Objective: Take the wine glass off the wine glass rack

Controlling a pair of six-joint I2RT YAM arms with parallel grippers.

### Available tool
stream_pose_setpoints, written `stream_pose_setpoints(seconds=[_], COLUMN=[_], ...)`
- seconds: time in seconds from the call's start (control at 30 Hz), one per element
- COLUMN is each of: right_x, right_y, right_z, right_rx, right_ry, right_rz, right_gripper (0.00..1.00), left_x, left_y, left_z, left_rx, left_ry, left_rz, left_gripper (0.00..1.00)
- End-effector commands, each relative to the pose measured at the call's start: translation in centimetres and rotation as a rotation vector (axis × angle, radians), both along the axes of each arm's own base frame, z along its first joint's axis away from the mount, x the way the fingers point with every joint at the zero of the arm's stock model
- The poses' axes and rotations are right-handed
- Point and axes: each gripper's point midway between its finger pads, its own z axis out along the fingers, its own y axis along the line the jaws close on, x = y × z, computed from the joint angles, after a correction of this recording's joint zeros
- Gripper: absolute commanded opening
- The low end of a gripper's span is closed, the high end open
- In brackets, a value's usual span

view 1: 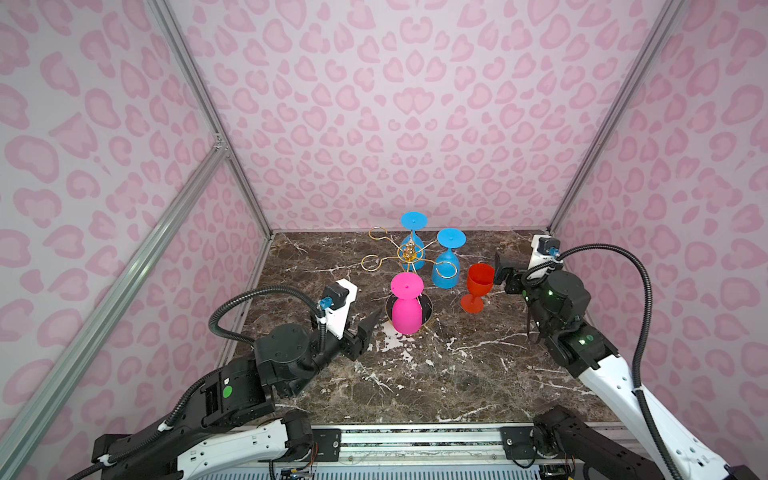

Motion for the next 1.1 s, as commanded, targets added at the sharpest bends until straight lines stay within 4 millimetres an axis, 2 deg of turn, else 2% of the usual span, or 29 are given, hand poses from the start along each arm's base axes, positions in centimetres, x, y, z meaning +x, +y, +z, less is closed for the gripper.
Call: stream_pose_setpoints(seconds=[0.0,0.13,0.27,0.4,0.53,0.77,0.97,1.07], right_x=[-1.9,-3.7,-4.7,-5.1,-5.6,-6.4,-6.8,-7.0], right_y=[0.5,2.1,5.8,9.3,12.0,16.6,19.0,20.0], right_z=[-1.8,-0.4,1.0,2.5,3.4,2.4,1.7,1.2], right_rx=[0.053,0.196,0.386,0.579,0.686,0.757,0.79,0.798], right_ry=[0.117,0.144,0.228,0.294,0.355,0.466,0.498,0.518], right_rz=[0.063,0.171,0.35,0.507,0.59,0.682,0.714,0.725], right_gripper=[1.0,0.97,0.91,0.83,0.76,0.67,0.63,0.58], left_x=[0.6,1.0,1.4,2.3,2.9,4.2,5.2,5.5], left_y=[0.8,1.8,2.2,2.8,3.1,2.1,1.6,1.9], left_z=[0.6,0.9,0.6,-1.3,-2.8,-4.6,-5.4,-5.5], left_rx=[-0.22,-0.315,-0.346,-0.324,-0.35,-0.371,-0.351,-0.36], left_ry=[0.112,0.154,0.184,0.227,0.262,0.381,0.425,0.434], left_rz=[0.068,0.111,0.142,0.227,0.276,0.235,0.221,0.232], left_gripper=[0.66,0.68,0.71,0.71,0.73,0.76,0.79,0.79])
